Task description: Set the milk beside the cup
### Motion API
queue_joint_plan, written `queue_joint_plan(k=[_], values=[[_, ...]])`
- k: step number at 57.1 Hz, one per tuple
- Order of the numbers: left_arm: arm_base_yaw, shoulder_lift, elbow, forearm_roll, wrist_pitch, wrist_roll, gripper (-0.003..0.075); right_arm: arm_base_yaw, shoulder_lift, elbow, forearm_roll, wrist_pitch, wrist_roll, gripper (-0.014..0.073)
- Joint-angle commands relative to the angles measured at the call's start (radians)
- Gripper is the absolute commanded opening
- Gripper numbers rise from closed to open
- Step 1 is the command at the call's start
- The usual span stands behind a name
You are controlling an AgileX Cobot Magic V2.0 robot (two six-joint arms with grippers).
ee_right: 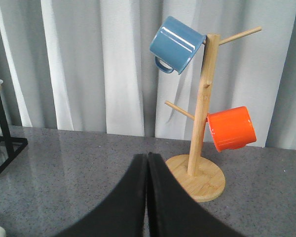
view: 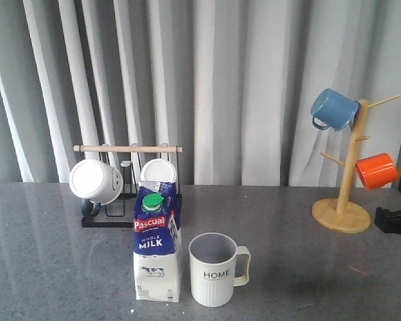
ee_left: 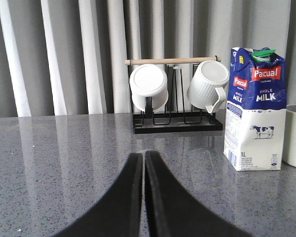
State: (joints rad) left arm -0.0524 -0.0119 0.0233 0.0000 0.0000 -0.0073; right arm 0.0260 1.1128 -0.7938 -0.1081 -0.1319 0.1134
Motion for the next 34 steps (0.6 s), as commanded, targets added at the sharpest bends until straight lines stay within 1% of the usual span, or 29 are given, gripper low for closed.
queue_joint_plan(k=[1, 5, 14, 29, 34], values=[[-0.008, -0.012, -0.022, -0.013, -0.066, -0.003, -0.0006, 0.0, -0.016, -0.032, -0.001, -0.076, -0.004, -0.0008], [-0.008, -0.012, -0.022, -0.013, -0.066, -0.003, -0.0006, 0.0, -0.031, -0.02, 0.001, -0.074, -0.004, -0.0008], [-0.008, -0.012, -0.022, -0.013, -0.066, -0.003, -0.0006, 0.0, -0.169, 0.056, -0.001, -0.068, -0.008, -0.0008], [-0.008, -0.012, -0.022, -0.013, -0.066, -0.003, -0.0006, 0.0, -0.584, 0.355, -0.005, -0.048, -0.007, -0.0008], [-0.008, -0.012, -0.022, -0.013, -0.066, -0.003, -0.0006, 0.0, -0.717, 0.481, -0.004, -0.009, -0.006, -0.0008]])
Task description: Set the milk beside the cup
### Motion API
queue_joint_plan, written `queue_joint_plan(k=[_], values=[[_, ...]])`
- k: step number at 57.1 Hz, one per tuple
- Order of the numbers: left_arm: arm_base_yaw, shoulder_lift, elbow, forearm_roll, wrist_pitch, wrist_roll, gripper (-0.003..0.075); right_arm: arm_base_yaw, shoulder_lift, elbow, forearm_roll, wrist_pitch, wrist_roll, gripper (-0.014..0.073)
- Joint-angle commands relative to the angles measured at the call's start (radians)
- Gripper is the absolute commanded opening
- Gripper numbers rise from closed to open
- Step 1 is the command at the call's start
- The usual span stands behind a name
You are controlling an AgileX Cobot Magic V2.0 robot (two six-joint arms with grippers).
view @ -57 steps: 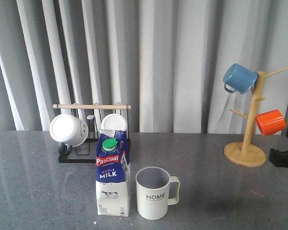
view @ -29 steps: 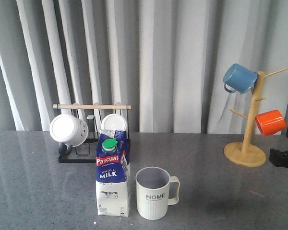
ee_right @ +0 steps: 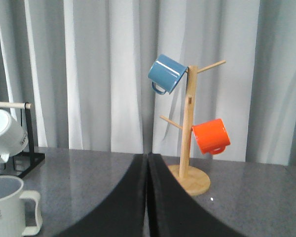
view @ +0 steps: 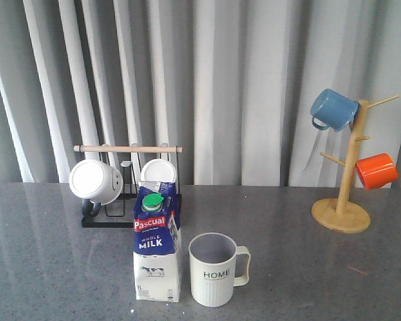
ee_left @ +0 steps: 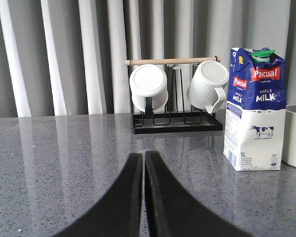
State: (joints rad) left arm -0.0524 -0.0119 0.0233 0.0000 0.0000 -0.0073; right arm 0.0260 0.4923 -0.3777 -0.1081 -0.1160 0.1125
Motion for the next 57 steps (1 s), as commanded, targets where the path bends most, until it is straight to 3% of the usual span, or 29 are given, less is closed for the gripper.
queue_joint_plan(k=[1, 12, 21, 57], values=[[-0.008, -0.012, -0.022, -0.013, -0.066, -0.003, -0.0006, 0.0, -0.128, 0.093, -0.004, -0.015, -0.005, -0.0008], [-0.008, -0.012, -0.022, -0.013, -0.066, -0.003, -0.0006, 0.0, -0.386, 0.335, -0.003, 0.009, -0.002, -0.0008], [-0.008, -0.012, -0.022, -0.013, -0.066, -0.003, -0.0006, 0.0, -0.488, 0.416, -0.001, 0.042, -0.003, -0.0008], [-0.008, -0.012, -0.022, -0.013, -0.066, -0.003, -0.0006, 0.0, -0.519, 0.415, 0.03, 0.103, -0.003, -0.0008]])
